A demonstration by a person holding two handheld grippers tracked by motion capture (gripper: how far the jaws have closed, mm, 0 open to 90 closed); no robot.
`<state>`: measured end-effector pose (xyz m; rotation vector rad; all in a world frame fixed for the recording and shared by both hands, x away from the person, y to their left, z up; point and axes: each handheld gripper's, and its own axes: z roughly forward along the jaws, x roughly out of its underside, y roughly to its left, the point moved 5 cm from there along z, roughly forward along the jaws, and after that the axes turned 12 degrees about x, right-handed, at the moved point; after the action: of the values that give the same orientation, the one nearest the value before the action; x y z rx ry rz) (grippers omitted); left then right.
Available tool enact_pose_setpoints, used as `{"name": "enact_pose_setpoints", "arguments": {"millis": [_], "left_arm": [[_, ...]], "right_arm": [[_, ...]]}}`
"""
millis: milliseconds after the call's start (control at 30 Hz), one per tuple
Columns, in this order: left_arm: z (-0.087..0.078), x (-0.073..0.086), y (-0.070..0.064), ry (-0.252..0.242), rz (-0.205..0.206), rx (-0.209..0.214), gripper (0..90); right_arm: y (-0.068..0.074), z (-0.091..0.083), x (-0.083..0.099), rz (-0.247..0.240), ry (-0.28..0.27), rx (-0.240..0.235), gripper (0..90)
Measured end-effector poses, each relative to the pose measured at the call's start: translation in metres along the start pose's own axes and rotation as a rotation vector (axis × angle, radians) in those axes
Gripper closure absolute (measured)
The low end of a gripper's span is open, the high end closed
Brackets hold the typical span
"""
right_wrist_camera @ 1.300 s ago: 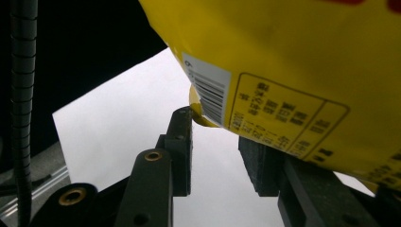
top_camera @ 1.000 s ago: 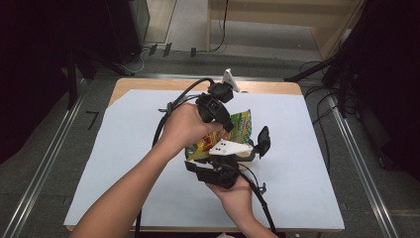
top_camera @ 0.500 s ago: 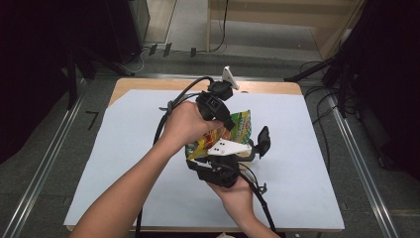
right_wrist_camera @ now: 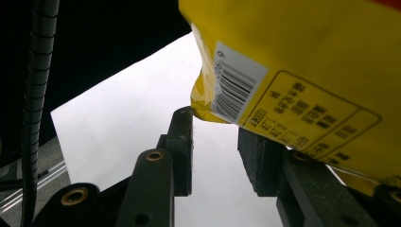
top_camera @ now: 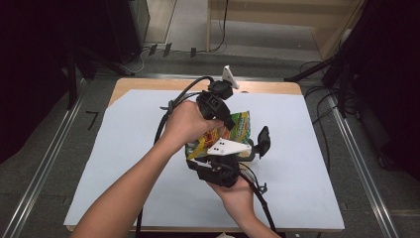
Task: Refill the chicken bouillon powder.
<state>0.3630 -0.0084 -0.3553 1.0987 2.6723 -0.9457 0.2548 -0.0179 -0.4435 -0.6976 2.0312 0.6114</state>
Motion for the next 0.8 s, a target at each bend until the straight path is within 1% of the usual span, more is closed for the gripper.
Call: {"name": "enact_pose_setpoints", "arguments": {"millis": [333, 533, 567, 733, 800], "left_arm": [[0.0, 0.0, 0.001, -0.004, 0.005, 0.002, 87.6], [-0.001, 0.004, 0.001, -0.014, 0.01, 0.013, 87.6], [-0.001, 0.005, 0.001, -0.011, 0.016, 0.013, 87.6], [-0.002, 0.009, 0.0, -0.021, 0.024, 0.014, 87.6], [-0.003, 0.011, 0.0, -0.026, 0.023, 0.021, 87.7]], "right_arm": [[0.001, 0.0, 0.0, -0.01, -0.004, 0.008, 67.5], [0.002, 0.002, 0.003, -0.026, -0.012, 0.018, 67.3], [0.002, 0.002, 0.003, -0.026, -0.014, 0.019, 67.2], [0.004, 0.004, 0.007, -0.018, -0.021, 0.003, 66.2], [0.004, 0.005, 0.009, -0.027, -0.023, -0.001, 66.0]]}}
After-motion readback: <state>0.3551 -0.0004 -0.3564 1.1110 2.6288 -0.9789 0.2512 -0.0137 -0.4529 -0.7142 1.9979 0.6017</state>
